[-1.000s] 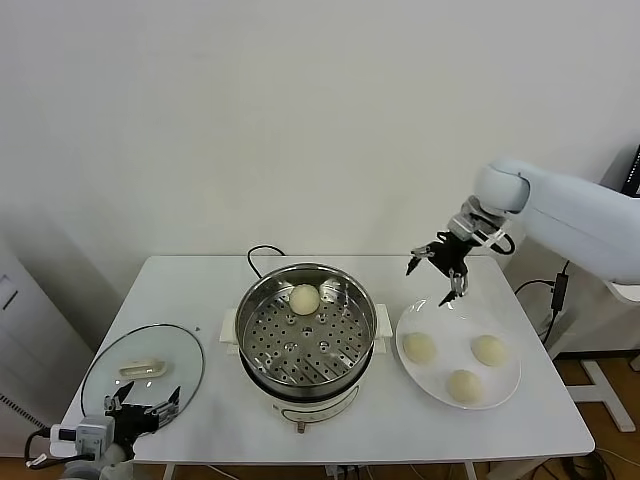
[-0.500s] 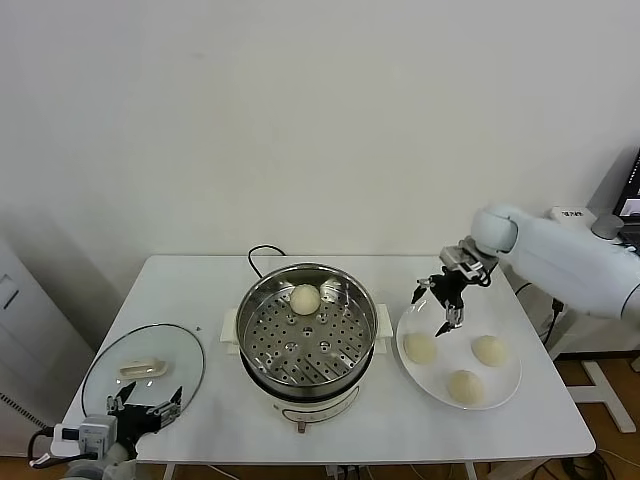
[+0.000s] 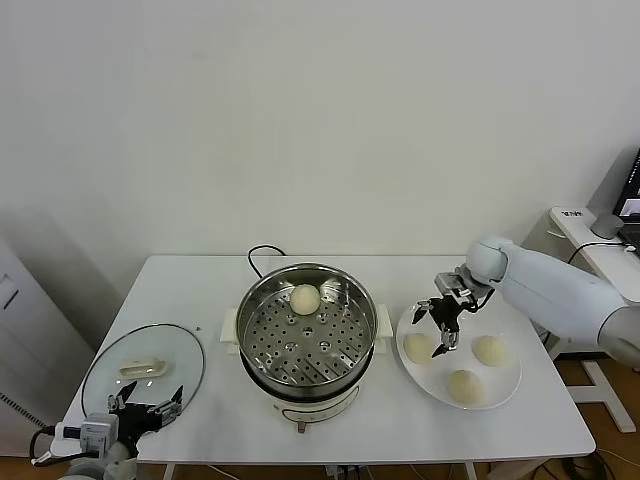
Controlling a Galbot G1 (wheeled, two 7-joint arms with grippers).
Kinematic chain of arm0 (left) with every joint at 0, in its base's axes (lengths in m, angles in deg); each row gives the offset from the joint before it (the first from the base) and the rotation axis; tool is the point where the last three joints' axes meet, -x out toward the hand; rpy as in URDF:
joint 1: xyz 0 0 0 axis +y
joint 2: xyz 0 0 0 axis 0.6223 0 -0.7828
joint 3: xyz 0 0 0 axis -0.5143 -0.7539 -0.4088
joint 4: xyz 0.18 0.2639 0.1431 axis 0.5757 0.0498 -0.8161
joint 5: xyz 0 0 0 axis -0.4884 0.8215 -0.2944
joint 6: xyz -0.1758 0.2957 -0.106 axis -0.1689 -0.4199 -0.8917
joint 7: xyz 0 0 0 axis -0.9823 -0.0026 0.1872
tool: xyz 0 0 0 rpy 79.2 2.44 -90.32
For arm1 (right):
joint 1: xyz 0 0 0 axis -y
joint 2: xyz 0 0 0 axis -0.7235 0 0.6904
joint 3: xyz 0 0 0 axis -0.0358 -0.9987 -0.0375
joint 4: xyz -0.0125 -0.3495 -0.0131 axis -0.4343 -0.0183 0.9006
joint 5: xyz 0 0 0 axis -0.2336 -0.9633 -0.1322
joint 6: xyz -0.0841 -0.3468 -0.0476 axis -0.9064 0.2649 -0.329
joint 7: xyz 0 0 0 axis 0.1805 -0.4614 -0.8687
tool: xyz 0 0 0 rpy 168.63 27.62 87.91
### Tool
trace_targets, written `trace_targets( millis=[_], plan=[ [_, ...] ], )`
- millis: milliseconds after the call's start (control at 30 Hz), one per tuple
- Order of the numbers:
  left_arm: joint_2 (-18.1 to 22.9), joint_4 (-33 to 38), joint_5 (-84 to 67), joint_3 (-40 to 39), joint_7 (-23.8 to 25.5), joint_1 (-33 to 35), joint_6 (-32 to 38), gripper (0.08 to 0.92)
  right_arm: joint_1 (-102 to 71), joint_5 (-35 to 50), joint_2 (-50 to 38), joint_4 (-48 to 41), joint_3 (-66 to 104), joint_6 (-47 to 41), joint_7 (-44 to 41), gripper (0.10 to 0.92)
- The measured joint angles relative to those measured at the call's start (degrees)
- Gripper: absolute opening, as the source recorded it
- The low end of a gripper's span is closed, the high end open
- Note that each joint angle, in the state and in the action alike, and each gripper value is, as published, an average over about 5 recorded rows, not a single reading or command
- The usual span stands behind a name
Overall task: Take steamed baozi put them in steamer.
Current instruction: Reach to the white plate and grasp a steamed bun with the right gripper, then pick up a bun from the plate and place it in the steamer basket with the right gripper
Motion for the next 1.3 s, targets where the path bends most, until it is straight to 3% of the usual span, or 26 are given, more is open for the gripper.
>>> trace_targets(
  millis=[567, 833, 1300],
  plan=[
    [0.2, 0.2, 0.1, 0.2, 0.0, 0.4, 0.0, 0.823, -3.1, -2.3, 0.2, 0.1, 3.0, -0.9, 0.5, 0.459],
    [0.4, 0.5, 0.5, 0.2, -0.2, 0.5, -0.3, 0.823, 2.9, 2.8, -3.0, 4.3, -2.2, -3.7, -0.3, 0.450],
    [0.1, 0.8, 0.7, -0.3, -0.3, 0.4, -0.4, 0.823, 31.9, 21.6, -7.8, 16.6, -23.2, -14.1, -2.0, 0.447]
  ],
)
